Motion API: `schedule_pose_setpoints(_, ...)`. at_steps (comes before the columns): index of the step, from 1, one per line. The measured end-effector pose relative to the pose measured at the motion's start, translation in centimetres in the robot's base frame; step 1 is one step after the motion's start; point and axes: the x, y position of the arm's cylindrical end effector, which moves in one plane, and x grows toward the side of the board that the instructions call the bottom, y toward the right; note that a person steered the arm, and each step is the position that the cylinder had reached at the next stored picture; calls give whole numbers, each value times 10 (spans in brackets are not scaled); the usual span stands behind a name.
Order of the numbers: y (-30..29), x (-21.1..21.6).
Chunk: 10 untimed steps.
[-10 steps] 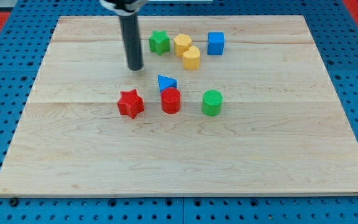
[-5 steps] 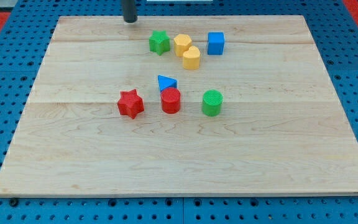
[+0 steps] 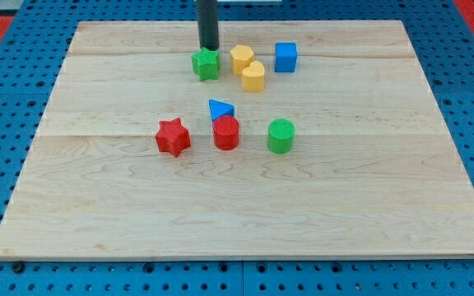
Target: Slide the green star closer to the yellow hexagon and yellow heart
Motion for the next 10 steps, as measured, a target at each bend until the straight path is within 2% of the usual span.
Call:
schedule_pose_setpoints(1, -20, -14)
schedule_pose_setpoints(3, -20, 18)
schedule_pose_setpoints(4, -20, 20)
schedule_pose_setpoints(6, -22, 73)
schedule_pose_setpoints(8, -22, 77)
schedule_pose_setpoints(10, 3, 81)
